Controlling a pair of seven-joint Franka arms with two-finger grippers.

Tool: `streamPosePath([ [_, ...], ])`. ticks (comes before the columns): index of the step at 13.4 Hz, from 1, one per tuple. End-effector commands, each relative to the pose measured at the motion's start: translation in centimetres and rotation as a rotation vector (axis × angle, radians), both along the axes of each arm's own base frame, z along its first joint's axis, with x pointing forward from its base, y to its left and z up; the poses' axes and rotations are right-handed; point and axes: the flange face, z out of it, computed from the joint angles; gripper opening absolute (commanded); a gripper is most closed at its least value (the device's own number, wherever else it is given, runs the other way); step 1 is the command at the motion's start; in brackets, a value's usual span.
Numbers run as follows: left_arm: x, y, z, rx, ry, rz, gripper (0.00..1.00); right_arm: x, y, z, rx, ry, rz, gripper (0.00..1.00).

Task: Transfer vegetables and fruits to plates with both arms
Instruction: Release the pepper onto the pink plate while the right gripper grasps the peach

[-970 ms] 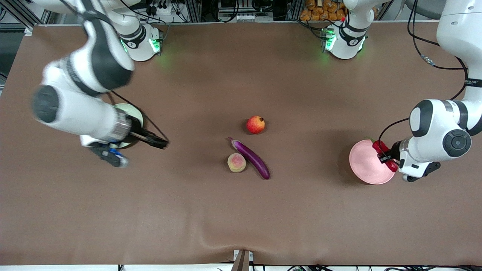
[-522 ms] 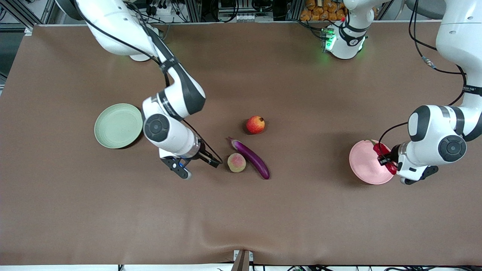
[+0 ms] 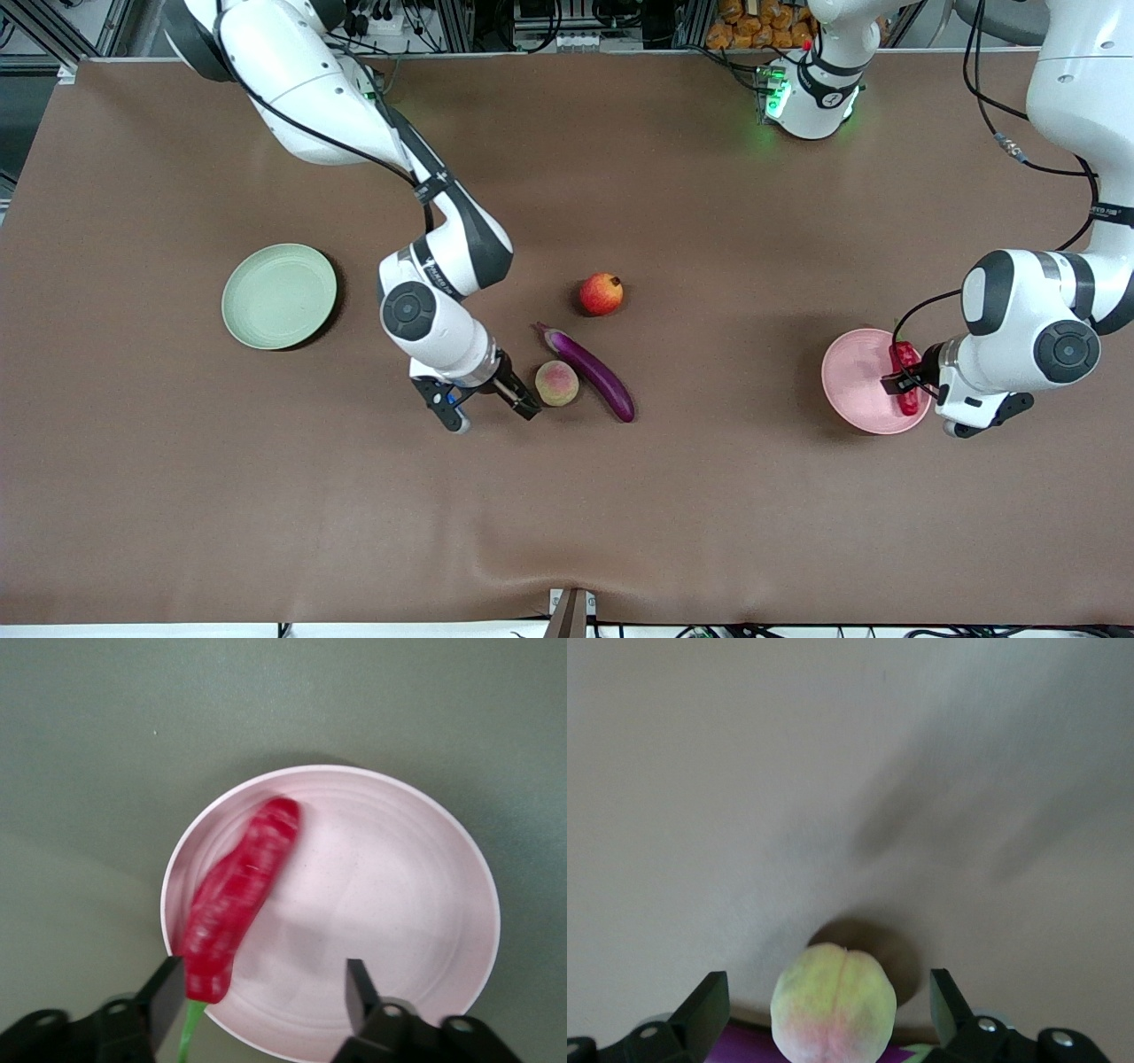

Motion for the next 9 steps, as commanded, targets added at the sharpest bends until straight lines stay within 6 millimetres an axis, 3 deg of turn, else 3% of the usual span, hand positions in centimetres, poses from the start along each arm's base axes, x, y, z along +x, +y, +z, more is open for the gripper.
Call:
streamPosePath([
  [1,0.2,-0.4,1.4,0.009,-0.012,-0.019,1.00,-0.7,2.6,-0.9,0.005,0.005,-0.040,1.00],
  [7,-0.1,-3.3,3.5,-0.042,0.002,0.016,1.00,-1.7,4.7,-3.6,0.022,-0.023,-0.049,1.00],
  [9,-0.4,-6.1,4.2,-0.073,0.013,0.061,1.00,-1.5,4.8,-4.1,0.027,-0.031,-0.058,1.00],
])
